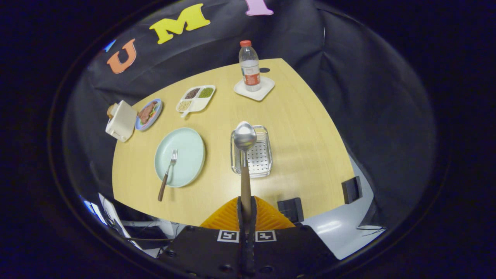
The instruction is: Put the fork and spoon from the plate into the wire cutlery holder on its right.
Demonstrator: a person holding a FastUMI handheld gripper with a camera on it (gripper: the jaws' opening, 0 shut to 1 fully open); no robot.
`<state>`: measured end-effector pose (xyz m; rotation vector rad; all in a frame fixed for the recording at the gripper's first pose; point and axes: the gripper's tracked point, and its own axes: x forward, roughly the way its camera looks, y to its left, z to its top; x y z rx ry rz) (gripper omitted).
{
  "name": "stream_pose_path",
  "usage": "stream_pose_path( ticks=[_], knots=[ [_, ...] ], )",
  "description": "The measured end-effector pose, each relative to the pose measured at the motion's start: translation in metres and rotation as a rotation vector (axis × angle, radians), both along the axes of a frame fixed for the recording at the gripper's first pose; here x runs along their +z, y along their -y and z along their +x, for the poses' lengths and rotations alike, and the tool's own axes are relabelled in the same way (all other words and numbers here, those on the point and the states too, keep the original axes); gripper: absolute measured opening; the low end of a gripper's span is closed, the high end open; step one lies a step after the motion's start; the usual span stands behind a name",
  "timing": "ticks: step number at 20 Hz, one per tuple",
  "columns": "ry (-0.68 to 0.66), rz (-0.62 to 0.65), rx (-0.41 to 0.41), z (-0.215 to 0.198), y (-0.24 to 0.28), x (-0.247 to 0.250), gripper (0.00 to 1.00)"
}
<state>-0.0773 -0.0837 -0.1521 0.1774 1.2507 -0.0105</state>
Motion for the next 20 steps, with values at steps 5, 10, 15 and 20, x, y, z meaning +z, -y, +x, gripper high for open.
stream_pose_path(
  ticks=[5, 10, 15, 20],
  knots=[
    [-0.029, 0.01, -0.046, 0.006, 0.009, -0.009, 0.01],
    [-0.034, 0.039, -0.089, 0.013, 0.012, -0.009, 0.03],
    [0.035, 0.058, -0.113, 0.028, 0.006, 0.006, 0.2],
    [0.146, 0.022, -0.089, 0.035, -0.016, 0.029, 0.8]
  ],
)
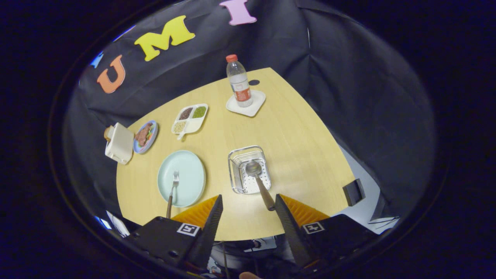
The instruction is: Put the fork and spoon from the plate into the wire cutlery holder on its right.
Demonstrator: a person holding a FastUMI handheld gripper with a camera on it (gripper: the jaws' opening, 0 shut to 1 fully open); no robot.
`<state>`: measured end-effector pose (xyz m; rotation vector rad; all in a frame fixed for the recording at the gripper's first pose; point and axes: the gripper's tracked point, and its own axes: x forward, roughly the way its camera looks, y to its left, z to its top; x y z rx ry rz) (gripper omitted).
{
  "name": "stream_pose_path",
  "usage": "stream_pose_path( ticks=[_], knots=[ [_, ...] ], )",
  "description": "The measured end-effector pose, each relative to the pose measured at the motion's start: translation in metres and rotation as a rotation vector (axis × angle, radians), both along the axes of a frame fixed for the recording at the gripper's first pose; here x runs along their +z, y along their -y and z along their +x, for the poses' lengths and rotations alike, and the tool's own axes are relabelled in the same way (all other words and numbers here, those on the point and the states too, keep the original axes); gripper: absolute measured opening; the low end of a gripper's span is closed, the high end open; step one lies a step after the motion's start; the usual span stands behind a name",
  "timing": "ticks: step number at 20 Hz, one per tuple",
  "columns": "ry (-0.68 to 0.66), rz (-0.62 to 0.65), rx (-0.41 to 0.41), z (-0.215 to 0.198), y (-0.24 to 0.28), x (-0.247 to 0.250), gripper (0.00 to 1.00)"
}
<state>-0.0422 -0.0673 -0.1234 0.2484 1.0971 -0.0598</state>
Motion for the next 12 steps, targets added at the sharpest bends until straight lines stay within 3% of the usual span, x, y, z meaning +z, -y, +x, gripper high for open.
stream_pose_path(
  ticks=[4, 9, 12],
  knots=[
    [0.03, 0.044, 0.046, -0.008, -0.063, 0.0, 0.83],
    [-0.048, 0.092, 0.162, -0.036, -0.163, -0.038, 0.85],
    [-0.097, 0.141, 0.18, -0.046, -0.209, -0.061, 0.85]
  ],
)
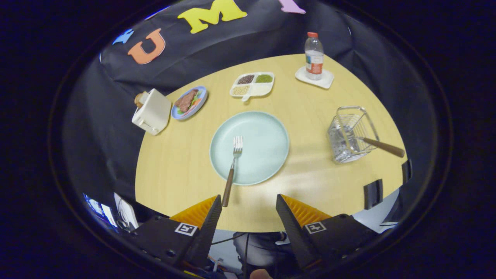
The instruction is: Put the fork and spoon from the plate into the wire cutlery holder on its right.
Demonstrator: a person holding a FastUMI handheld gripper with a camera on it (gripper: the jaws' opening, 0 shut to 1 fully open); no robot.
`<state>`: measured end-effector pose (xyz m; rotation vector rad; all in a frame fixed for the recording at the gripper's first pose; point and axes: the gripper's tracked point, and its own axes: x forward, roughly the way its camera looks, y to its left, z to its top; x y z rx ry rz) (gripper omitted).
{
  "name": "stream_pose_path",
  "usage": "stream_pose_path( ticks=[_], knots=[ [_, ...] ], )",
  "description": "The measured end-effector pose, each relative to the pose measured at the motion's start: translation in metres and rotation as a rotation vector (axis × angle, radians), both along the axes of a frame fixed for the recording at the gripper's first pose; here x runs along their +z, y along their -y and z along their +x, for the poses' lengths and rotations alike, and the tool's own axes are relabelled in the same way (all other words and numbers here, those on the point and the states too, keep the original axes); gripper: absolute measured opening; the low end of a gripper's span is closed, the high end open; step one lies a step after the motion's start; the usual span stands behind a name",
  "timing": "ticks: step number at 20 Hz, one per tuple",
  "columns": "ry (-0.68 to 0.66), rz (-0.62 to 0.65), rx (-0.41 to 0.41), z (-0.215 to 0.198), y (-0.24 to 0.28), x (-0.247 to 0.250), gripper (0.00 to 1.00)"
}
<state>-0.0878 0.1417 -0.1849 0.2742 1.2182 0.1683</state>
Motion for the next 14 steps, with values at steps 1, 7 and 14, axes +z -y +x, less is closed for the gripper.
stream_pose_path(
  ticks=[1, 7, 14],
  knots=[
    [-0.009, 0.009, 0.0, 0.0, -0.01, -0.008, 0.84],
    [-0.096, 0.033, -0.061, 0.002, -0.035, -0.058, 0.84],
    [-0.091, -0.033, -0.027, 0.01, -0.06, -0.078, 0.82]
  ],
)
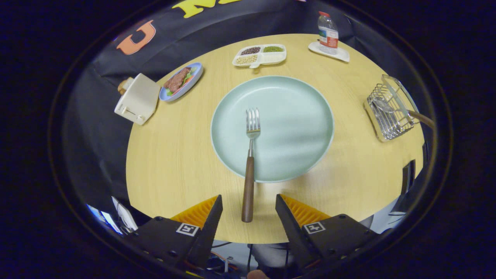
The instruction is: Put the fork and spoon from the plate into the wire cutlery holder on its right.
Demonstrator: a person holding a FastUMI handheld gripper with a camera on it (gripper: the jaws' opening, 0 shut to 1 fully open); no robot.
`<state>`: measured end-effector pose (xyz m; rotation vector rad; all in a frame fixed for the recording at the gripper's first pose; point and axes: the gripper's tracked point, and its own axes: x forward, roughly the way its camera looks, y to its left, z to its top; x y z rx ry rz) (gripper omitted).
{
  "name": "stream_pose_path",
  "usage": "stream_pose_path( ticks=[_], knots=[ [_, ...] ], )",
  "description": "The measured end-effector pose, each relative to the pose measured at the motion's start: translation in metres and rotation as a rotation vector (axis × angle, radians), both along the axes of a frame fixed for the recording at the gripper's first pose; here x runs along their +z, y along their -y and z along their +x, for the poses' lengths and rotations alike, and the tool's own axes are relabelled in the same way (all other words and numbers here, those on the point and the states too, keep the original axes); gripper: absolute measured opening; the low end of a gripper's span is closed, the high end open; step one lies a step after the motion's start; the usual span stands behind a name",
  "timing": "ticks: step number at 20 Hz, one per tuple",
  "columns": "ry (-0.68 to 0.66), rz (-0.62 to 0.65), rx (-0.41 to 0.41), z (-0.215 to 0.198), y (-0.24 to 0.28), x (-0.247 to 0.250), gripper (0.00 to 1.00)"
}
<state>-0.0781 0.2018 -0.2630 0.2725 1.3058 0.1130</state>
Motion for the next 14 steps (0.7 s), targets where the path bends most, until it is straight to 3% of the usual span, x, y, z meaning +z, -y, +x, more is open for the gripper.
stream_pose_path(
  ticks=[7, 9, 14],
  knots=[
    [-0.029, -0.042, 0.008, 0.007, -0.002, -0.022, 0.5],
    [-0.047, -0.054, -0.002, 0.008, 0.003, -0.022, 0.14],
    [-0.045, -0.051, -0.004, 0.01, 0.006, -0.023, 0.07]
  ],
)
